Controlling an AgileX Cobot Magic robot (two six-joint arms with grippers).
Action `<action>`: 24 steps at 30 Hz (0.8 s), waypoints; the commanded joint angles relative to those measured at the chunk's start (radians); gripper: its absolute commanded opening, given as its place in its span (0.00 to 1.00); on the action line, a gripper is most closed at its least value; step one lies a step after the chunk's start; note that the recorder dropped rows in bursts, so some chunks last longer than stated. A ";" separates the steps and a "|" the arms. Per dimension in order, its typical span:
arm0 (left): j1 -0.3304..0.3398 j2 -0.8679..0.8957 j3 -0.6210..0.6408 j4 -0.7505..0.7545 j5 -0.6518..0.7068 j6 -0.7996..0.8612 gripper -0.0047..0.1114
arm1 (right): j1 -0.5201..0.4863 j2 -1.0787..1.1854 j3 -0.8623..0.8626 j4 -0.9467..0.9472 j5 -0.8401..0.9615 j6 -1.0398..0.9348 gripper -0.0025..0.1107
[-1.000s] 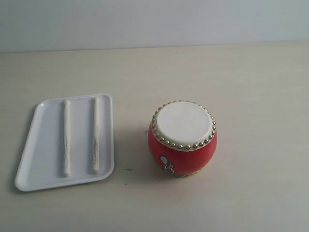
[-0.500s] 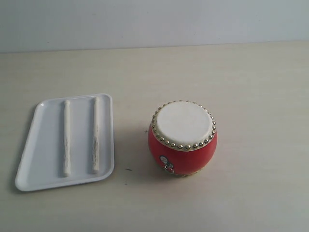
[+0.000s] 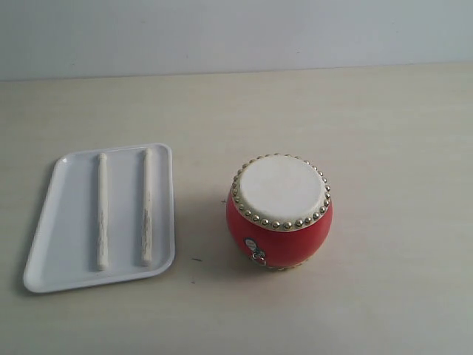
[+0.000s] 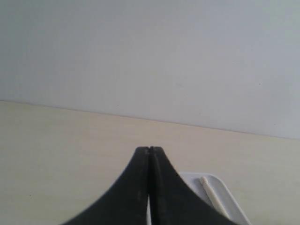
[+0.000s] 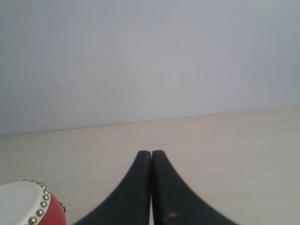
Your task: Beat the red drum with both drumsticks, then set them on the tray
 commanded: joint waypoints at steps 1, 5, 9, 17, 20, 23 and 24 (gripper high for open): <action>0.000 -0.005 0.003 -0.007 0.000 0.001 0.04 | -0.006 -0.006 0.005 -0.006 -0.002 0.001 0.02; 0.000 -0.005 0.003 -0.007 0.000 0.001 0.04 | -0.006 -0.006 0.005 -0.006 -0.002 0.001 0.02; 0.000 -0.005 0.003 -0.007 0.000 0.001 0.04 | -0.006 -0.006 0.005 -0.006 -0.002 0.001 0.02; 0.000 -0.005 0.003 -0.007 0.000 0.001 0.04 | -0.006 -0.006 0.005 -0.006 -0.002 0.001 0.02; 0.000 -0.005 0.003 -0.007 0.000 0.001 0.04 | -0.006 -0.006 0.005 -0.006 -0.002 0.001 0.02; 0.000 -0.005 0.003 -0.007 0.000 0.001 0.04 | -0.006 -0.006 0.005 -0.006 -0.008 0.001 0.02; 0.000 -0.005 0.003 -0.007 0.000 0.001 0.04 | -0.006 -0.006 0.005 -0.006 -0.011 0.001 0.02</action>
